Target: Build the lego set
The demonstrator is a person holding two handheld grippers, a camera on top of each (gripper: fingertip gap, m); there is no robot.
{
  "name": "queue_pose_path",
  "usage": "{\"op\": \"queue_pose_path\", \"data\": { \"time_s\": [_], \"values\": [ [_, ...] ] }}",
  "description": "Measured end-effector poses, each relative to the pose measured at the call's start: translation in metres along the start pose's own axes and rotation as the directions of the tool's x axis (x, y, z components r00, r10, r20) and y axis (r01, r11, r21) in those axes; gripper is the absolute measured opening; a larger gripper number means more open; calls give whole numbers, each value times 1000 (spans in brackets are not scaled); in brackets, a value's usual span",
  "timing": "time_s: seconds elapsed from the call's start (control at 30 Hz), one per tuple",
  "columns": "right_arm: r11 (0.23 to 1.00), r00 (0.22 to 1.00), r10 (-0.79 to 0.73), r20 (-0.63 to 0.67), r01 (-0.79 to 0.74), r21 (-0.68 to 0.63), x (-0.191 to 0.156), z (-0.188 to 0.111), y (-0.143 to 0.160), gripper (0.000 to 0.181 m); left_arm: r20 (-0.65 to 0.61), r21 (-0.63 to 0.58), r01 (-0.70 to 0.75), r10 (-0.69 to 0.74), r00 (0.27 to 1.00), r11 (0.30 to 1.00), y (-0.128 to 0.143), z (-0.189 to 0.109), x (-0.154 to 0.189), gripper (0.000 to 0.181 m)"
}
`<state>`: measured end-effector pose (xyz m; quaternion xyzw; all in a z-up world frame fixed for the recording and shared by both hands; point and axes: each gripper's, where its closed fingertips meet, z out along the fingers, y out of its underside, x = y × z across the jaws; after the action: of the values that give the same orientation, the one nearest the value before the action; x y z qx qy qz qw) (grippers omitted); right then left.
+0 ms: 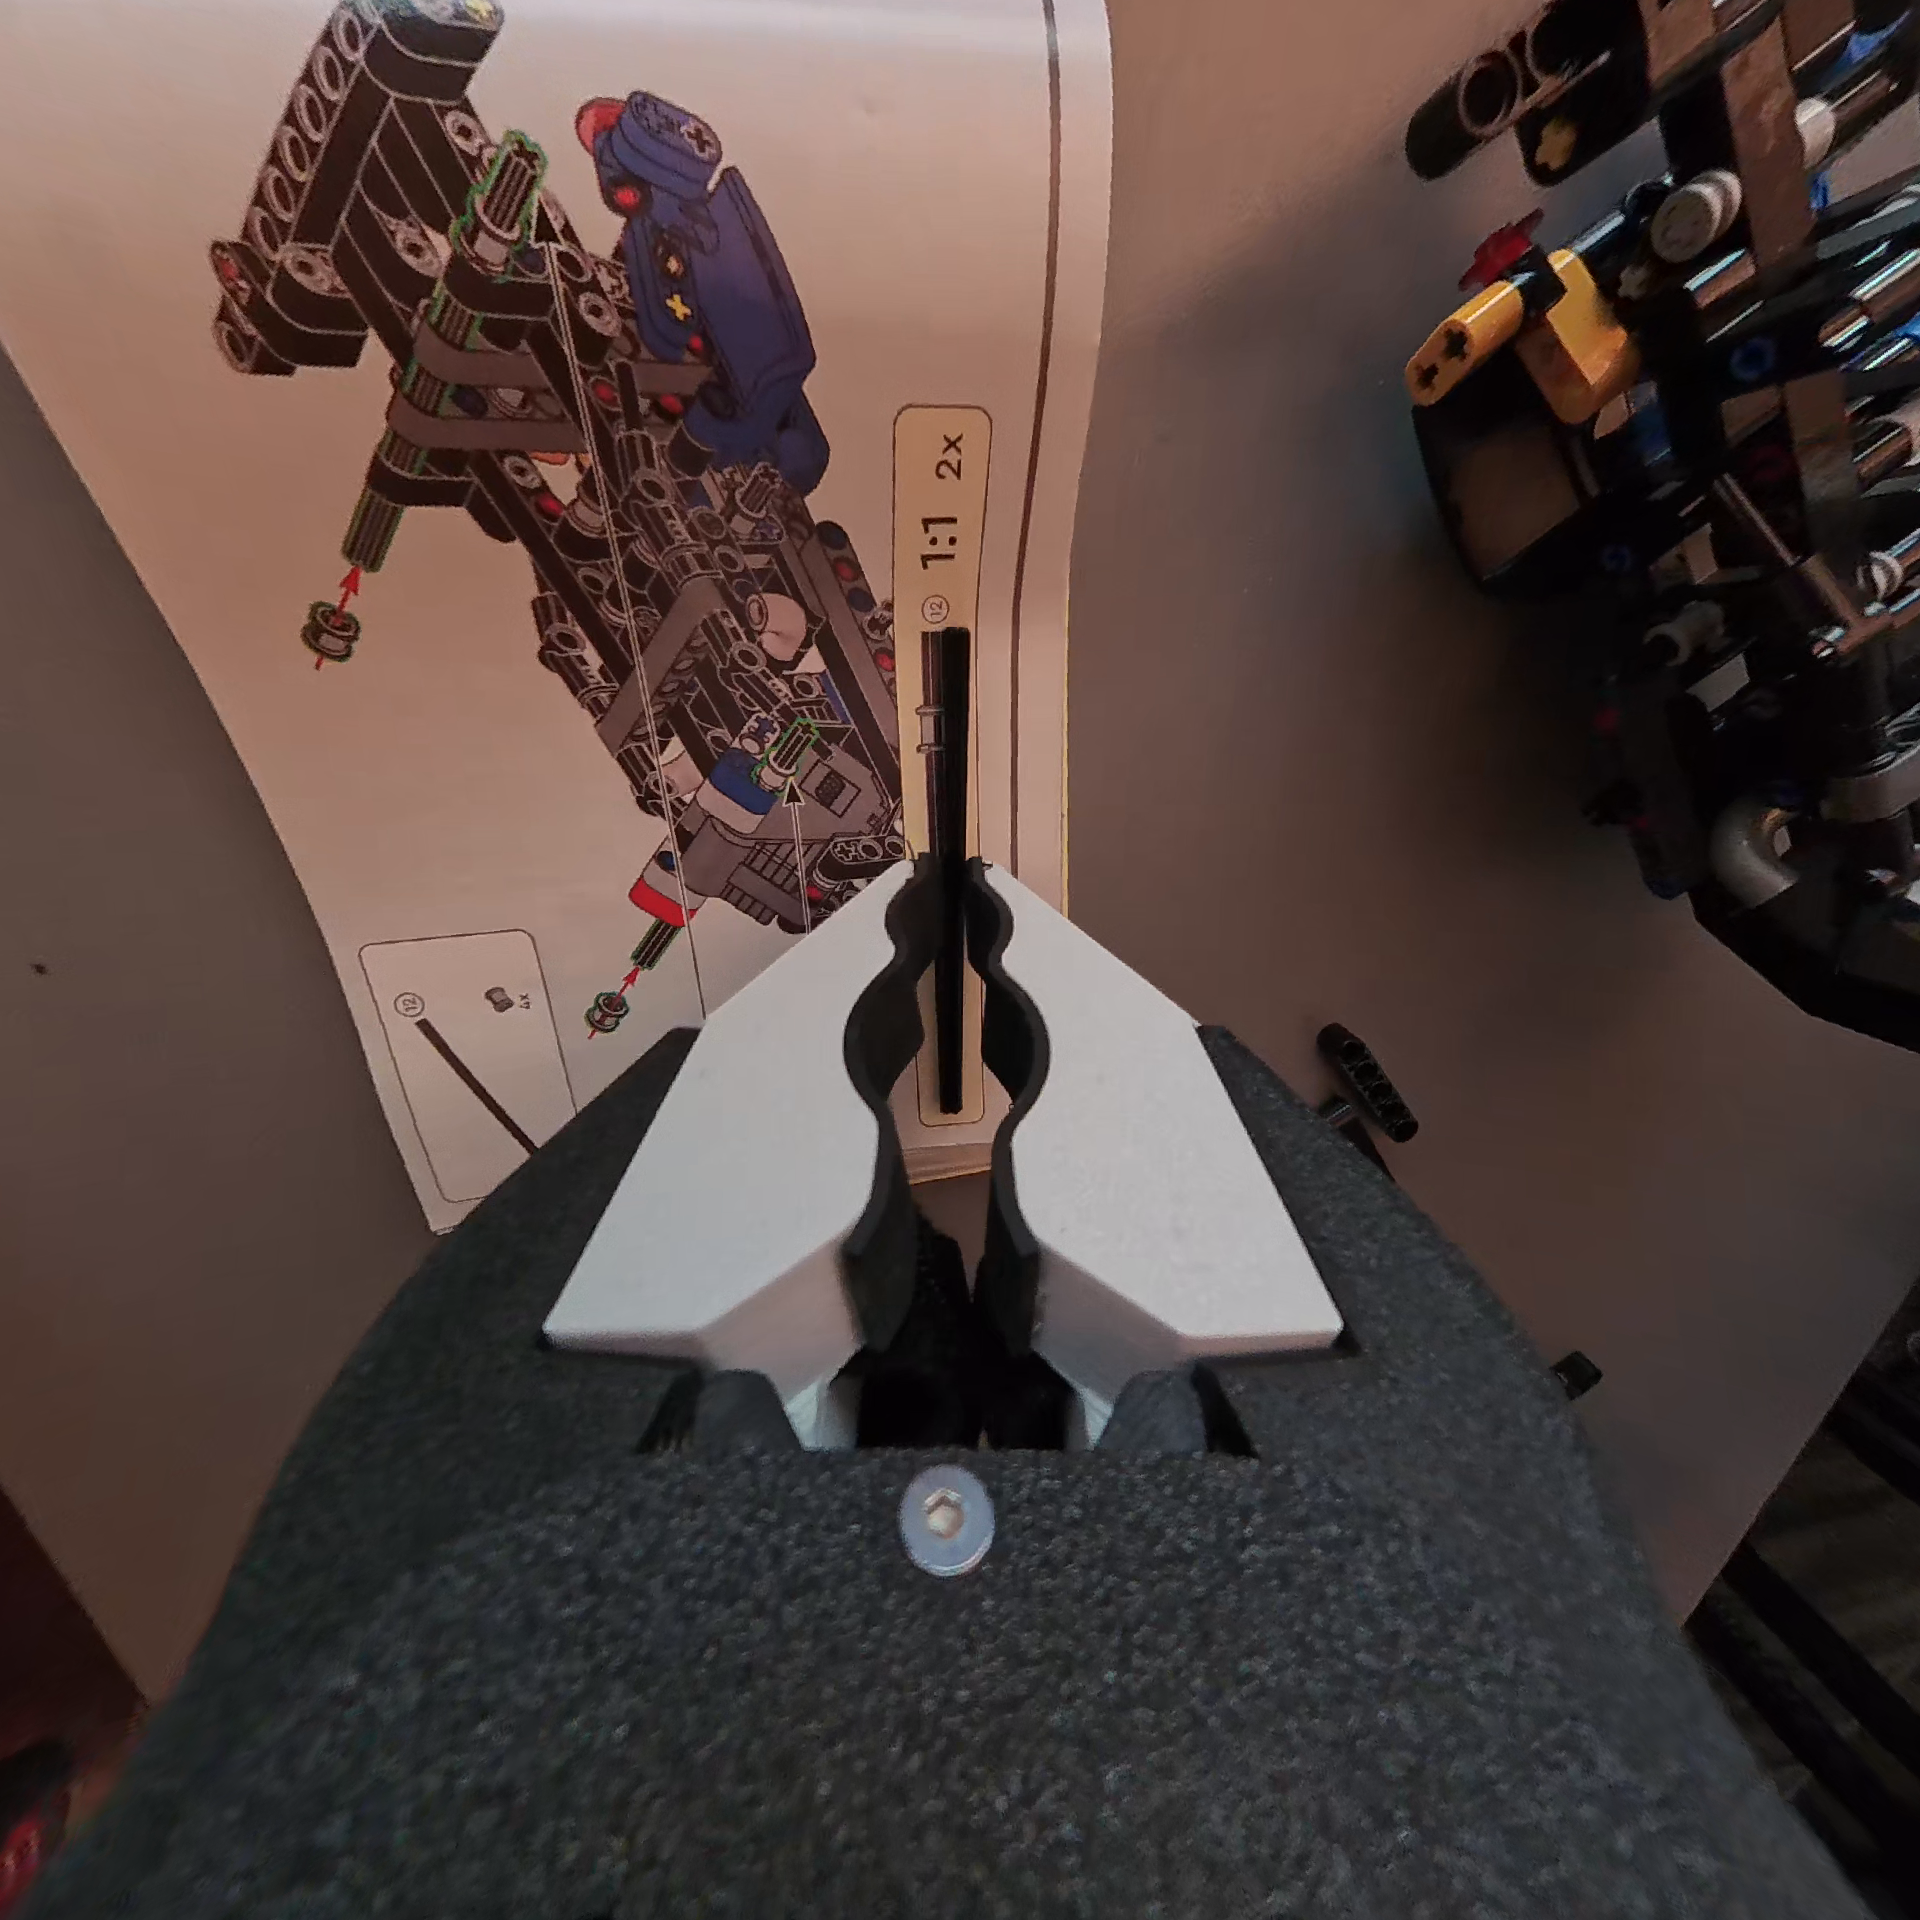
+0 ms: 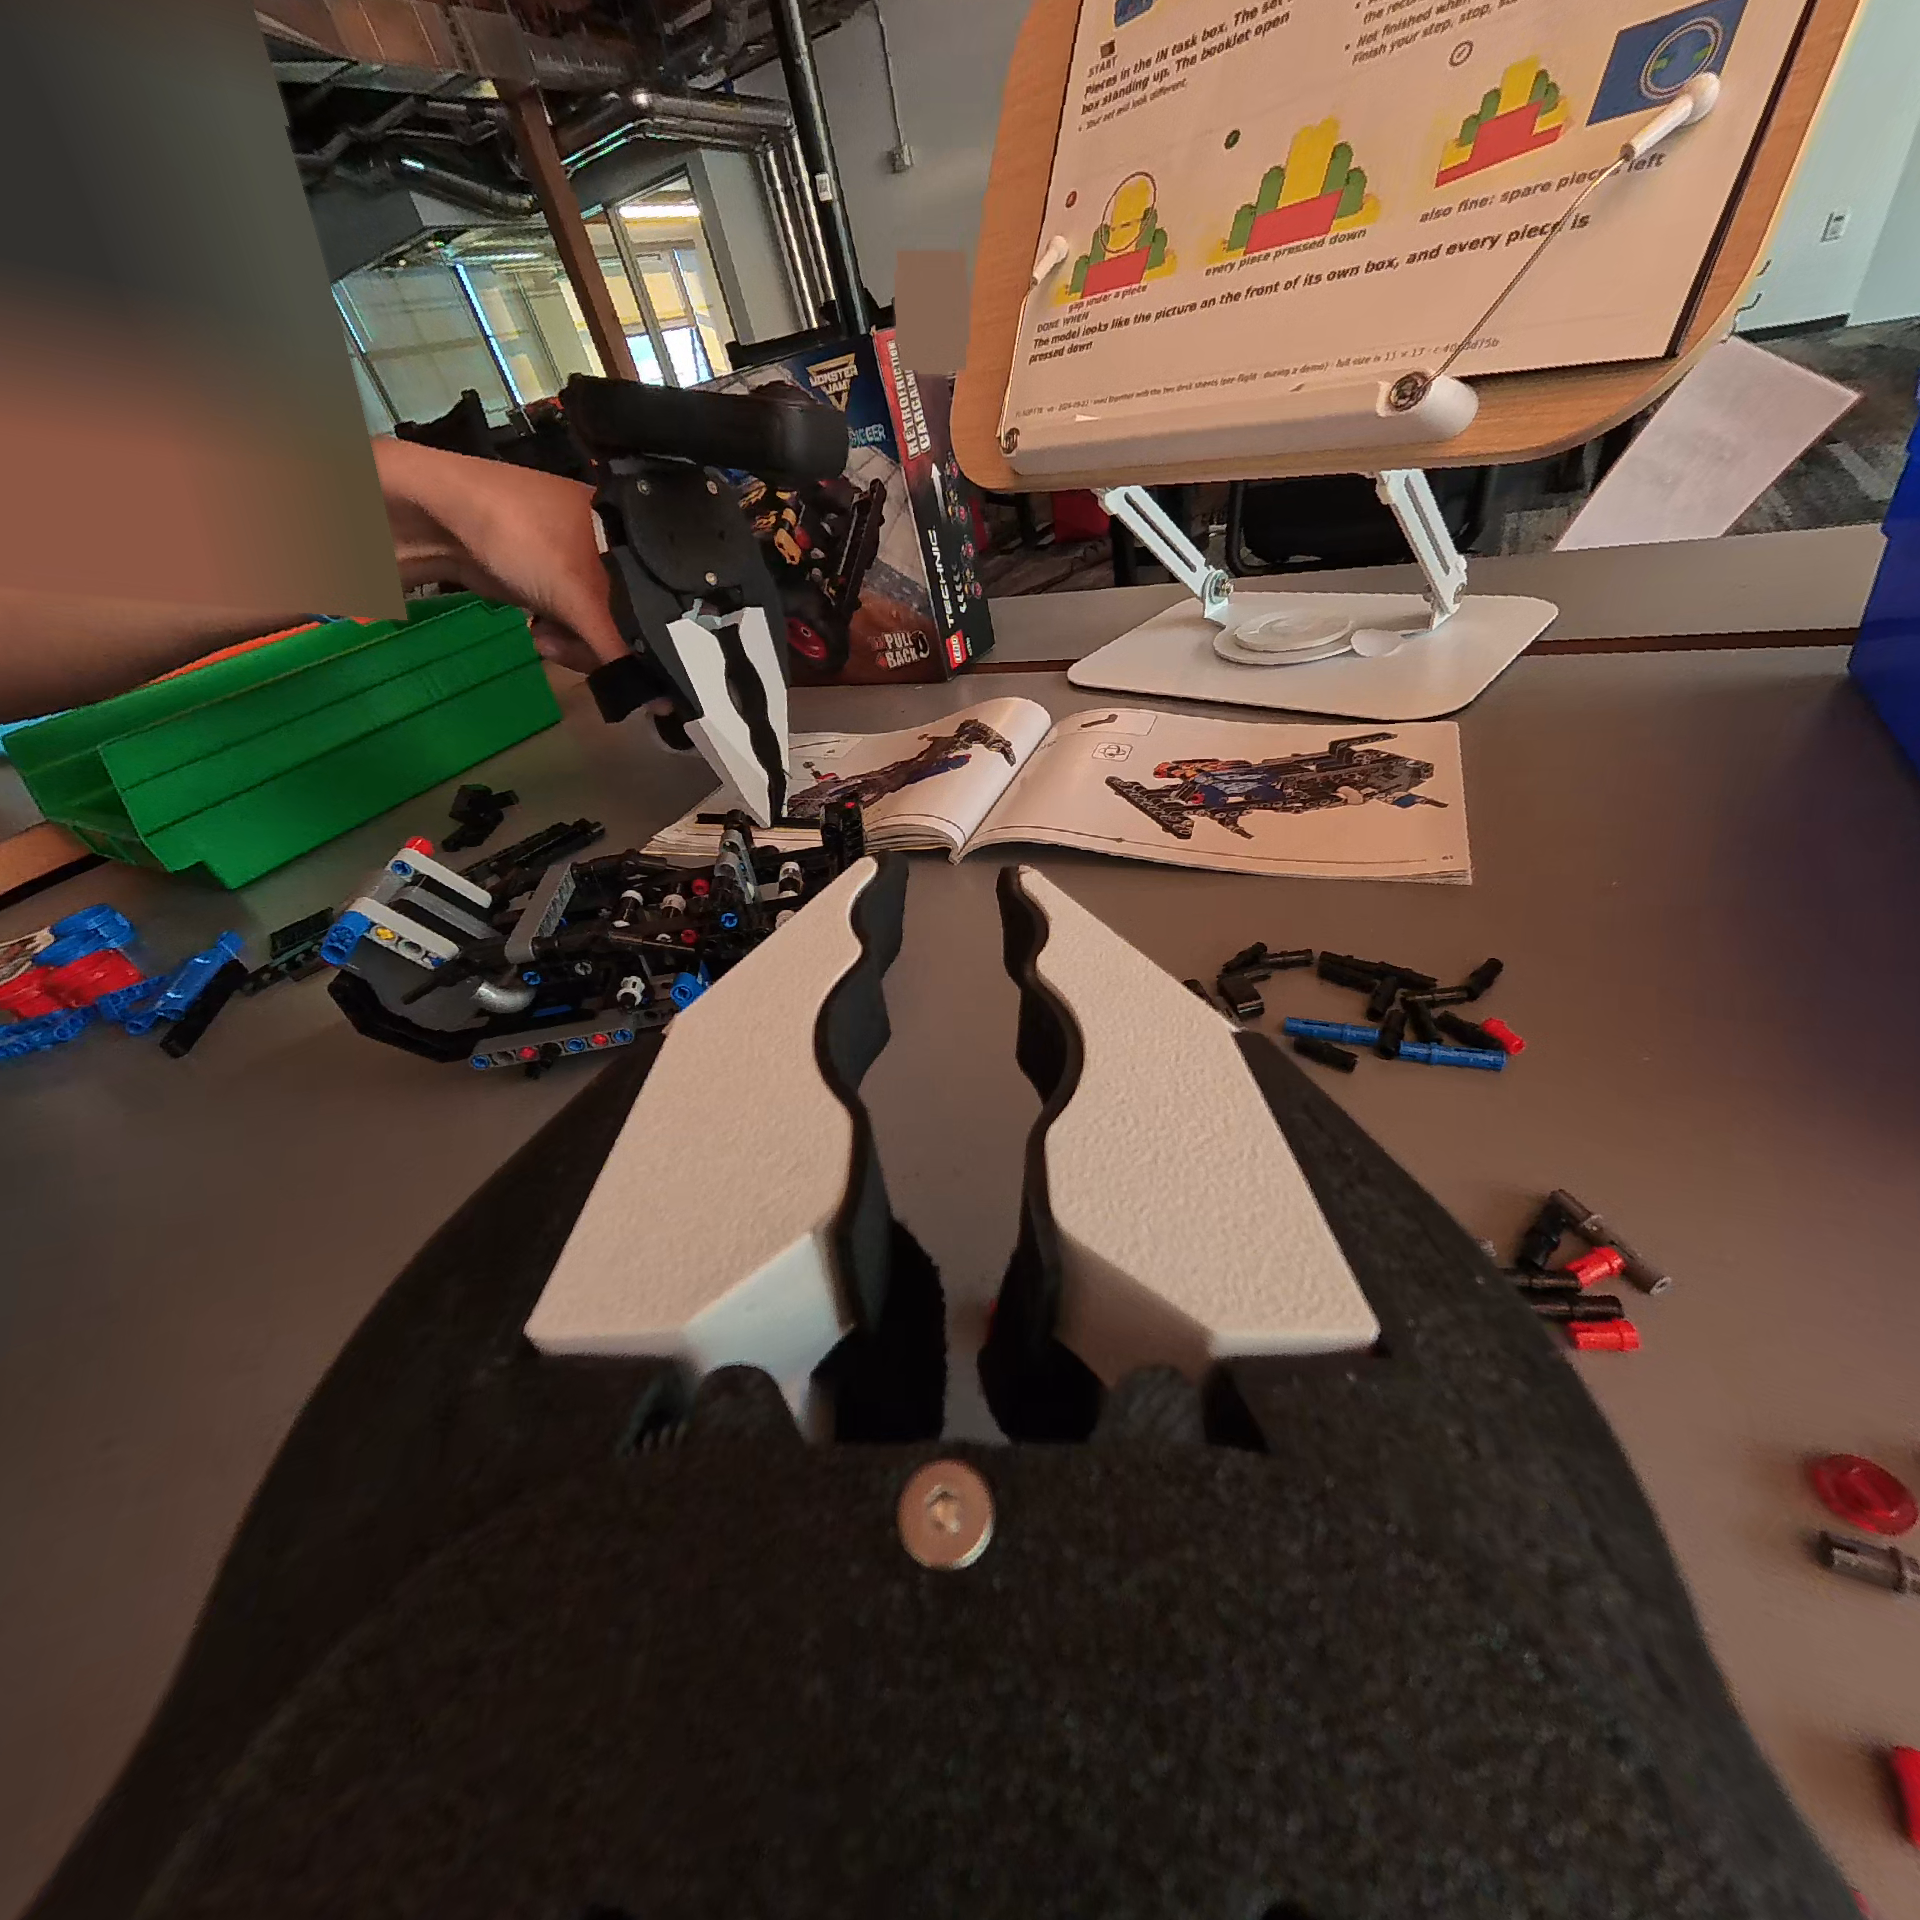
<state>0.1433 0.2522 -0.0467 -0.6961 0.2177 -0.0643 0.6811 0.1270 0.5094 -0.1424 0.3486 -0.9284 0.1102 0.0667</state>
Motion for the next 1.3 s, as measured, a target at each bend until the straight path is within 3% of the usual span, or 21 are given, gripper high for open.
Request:
{"op": "queue_pose_path", "data": {
  "time_s": [0.03,0.57,1.3],
  "values": [
    [1000,1000,0,0,0,0,0,0,0,18,2,3,3,-3,1000,1000,0,0,0,2],
    [1000,1000,-7,4,7,-4,-1,0,1,18,10,10,69,-69,998,998,0,-1,-3,3],
    [1000,1000,-3,11,3,-8,-2,1,1,18,12,-21,7,-7,1000,1000,2,1,-2,3]
  ]
}}
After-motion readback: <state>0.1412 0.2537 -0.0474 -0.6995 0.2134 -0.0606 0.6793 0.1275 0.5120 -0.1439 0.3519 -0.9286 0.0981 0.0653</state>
